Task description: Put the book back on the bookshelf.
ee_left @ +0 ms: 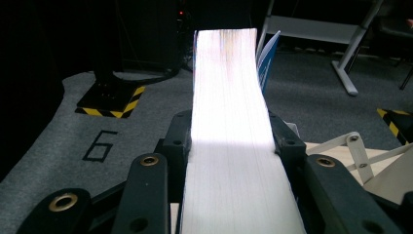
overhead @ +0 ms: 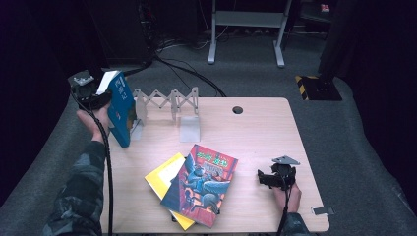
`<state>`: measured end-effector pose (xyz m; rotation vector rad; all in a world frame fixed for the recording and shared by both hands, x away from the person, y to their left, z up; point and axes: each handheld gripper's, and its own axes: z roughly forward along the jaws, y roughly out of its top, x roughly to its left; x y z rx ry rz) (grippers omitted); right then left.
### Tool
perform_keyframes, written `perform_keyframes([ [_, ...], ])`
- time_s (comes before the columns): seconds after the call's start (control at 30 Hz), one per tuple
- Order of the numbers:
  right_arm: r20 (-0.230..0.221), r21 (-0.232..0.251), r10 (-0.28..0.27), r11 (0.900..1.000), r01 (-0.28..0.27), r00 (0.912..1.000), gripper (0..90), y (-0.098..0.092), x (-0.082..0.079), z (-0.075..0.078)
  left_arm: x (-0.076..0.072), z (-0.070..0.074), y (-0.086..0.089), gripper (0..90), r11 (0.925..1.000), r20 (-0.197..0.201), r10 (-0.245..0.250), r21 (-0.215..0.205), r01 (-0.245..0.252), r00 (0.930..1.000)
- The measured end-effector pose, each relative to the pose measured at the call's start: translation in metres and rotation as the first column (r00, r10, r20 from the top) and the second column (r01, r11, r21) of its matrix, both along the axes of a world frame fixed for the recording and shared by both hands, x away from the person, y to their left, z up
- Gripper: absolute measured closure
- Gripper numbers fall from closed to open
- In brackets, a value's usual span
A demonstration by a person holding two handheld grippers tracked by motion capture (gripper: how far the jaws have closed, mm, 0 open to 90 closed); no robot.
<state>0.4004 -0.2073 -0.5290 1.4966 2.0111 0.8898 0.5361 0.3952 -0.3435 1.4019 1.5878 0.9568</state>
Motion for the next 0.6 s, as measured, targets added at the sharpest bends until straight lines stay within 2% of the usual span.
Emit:
perform_keyframes([
  [0.07, 0.000, 0.000, 0.000, 1.000, 0.000, 1.0000, 9.6, 0.000, 0.000, 0.000, 0.000, -0.001, 0.001, 60.2, 1.0000, -0.014, 0.004, 0.009, -0.004, 0.9999],
  [0.2, 0.002, 0.001, -0.001, 1.000, 0.001, 1.0000, 9.7, 0.000, 0.000, 0.000, 0.000, 0.001, 0.007, 58.2, 0.9999, -0.032, 0.008, -0.015, -0.008, 0.9995],
  [0.27, -0.001, 0.001, 0.000, 1.000, 0.000, 1.0000, 9.7, 0.000, 0.000, 0.000, -0.001, 0.004, 0.007, 56.6, 1.0000, -0.034, 0.003, 0.000, -0.003, 0.9994],
  [0.37, 0.001, 0.001, -0.002, 1.000, 0.002, 1.0000, 9.7, 0.000, 0.000, 0.000, -0.004, 0.008, 0.006, 49.1, 1.0000, -0.030, 0.002, 0.002, -0.002, 0.9996],
  [0.43, 0.002, 0.000, -0.003, 1.000, 0.003, 1.0000, 9.7, 0.000, 0.000, 0.000, -0.006, 0.009, 0.005, 44.2, 1.0000, -0.043, 0.003, 0.002, -0.002, 0.9991],
  [0.5, 0.002, 0.000, -0.003, 1.000, 0.003, 1.0000, 9.7, 0.000, 0.000, 0.000, -0.009, 0.011, 0.006, 38.1, 0.9999, -0.054, -0.016, -0.005, 0.015, 0.9984],
  [0.57, 0.002, 0.000, -0.003, 1.000, 0.003, 1.0000, 9.7, 0.000, 0.000, 0.000, -0.011, 0.013, 0.006, 31.8, 0.9997, -0.067, -0.024, 0.007, 0.025, 0.9974],
  [0.6, 0.002, 0.001, -0.003, 1.000, 0.003, 1.0000, 9.7, 0.000, 0.000, 0.000, -0.014, 0.014, 0.007, 28.8, 0.9995, -0.057, -0.030, 0.008, 0.030, 0.9979],
])
